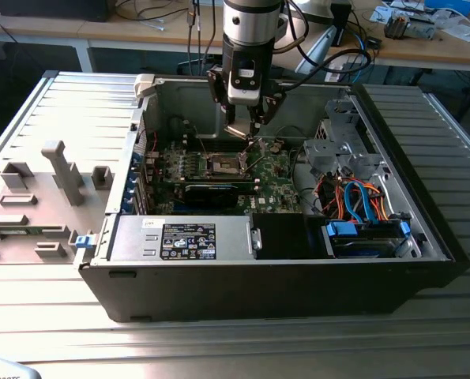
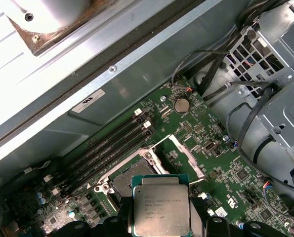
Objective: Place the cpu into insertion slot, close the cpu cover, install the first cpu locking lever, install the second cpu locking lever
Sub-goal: 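Place the cpu into insertion slot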
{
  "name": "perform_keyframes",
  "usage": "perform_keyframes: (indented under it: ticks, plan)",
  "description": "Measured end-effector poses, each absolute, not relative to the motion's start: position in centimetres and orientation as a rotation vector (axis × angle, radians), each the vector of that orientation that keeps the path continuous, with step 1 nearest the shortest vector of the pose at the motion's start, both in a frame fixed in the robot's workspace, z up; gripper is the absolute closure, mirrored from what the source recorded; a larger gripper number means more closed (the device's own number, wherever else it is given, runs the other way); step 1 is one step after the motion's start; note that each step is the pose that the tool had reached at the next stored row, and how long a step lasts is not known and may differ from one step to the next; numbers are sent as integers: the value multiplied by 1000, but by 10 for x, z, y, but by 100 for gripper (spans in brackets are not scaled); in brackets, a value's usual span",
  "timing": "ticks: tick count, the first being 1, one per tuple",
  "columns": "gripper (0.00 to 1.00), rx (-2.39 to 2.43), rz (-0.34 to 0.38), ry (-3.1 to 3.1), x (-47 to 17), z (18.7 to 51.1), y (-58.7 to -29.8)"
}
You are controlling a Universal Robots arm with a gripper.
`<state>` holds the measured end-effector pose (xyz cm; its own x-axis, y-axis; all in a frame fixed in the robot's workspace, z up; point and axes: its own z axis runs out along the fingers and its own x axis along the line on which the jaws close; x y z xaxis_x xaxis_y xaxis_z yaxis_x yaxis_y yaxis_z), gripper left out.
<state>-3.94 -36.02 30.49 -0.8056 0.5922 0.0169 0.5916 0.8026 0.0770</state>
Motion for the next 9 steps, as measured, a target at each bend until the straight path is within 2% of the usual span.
perform_keyframes:
  ticks: [9]
  plan:
    - [45,999,123,2967,-39,305,-360]
